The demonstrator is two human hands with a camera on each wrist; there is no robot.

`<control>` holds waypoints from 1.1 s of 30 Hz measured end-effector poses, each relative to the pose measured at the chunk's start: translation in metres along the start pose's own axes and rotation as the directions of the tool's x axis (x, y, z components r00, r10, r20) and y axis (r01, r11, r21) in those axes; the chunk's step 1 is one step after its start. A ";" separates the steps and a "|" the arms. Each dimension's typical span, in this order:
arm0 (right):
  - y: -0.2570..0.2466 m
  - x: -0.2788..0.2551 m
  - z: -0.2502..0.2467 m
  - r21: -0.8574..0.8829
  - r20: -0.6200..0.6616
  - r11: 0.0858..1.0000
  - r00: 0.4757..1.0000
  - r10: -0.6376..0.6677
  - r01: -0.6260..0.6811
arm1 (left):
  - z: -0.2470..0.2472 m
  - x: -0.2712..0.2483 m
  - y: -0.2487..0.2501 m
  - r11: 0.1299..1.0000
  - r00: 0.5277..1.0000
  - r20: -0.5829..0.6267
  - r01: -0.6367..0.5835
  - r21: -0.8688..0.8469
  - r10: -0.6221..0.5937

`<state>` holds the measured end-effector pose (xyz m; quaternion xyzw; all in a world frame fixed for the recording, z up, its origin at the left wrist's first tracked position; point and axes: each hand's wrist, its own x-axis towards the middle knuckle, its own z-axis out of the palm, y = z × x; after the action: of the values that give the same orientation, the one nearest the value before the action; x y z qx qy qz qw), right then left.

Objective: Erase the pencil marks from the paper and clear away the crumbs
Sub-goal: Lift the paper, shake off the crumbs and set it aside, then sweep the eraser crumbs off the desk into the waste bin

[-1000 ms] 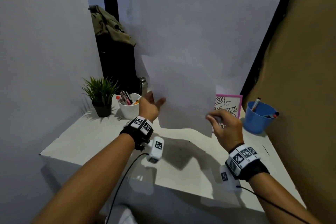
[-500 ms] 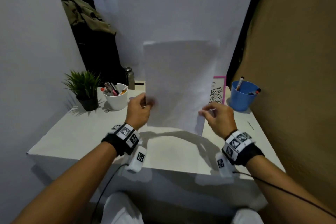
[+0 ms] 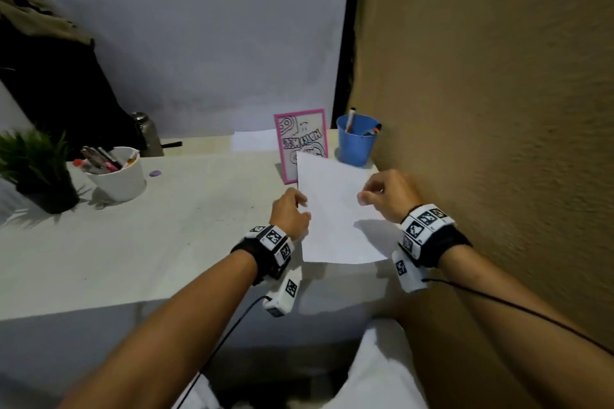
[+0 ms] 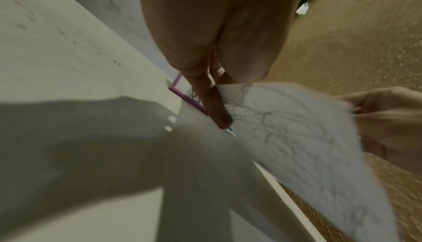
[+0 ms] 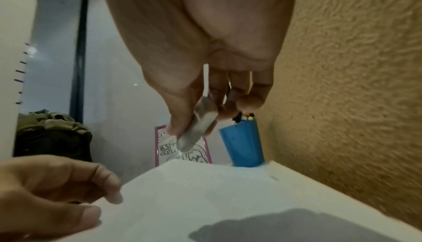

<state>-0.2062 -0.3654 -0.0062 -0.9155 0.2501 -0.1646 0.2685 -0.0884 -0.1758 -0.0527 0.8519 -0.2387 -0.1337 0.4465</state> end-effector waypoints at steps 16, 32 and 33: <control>0.042 0.018 0.041 -0.113 0.228 0.980 0.956 0.186 -0.164 | 0.054 0.001 0.005 0.840 0.974 0.212 -0.050 0.540 -0.078; -0.108 0.024 0.150 -0.181 0.669 0.876 0.709 -0.223 0.446 | -0.212 -0.008 -0.141 0.693 0.932 0.101 0.184 0.697 -0.349; -0.118 0.028 0.155 -0.201 0.694 0.867 0.692 -0.202 0.455 | -0.226 -0.017 -0.156 0.670 0.916 0.092 0.215 0.711 -0.391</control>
<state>-0.0724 -0.2308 -0.0581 -0.9771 -0.0047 0.1667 0.1325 0.0418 0.0668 -0.0529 0.9612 -0.1762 -0.2088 0.0384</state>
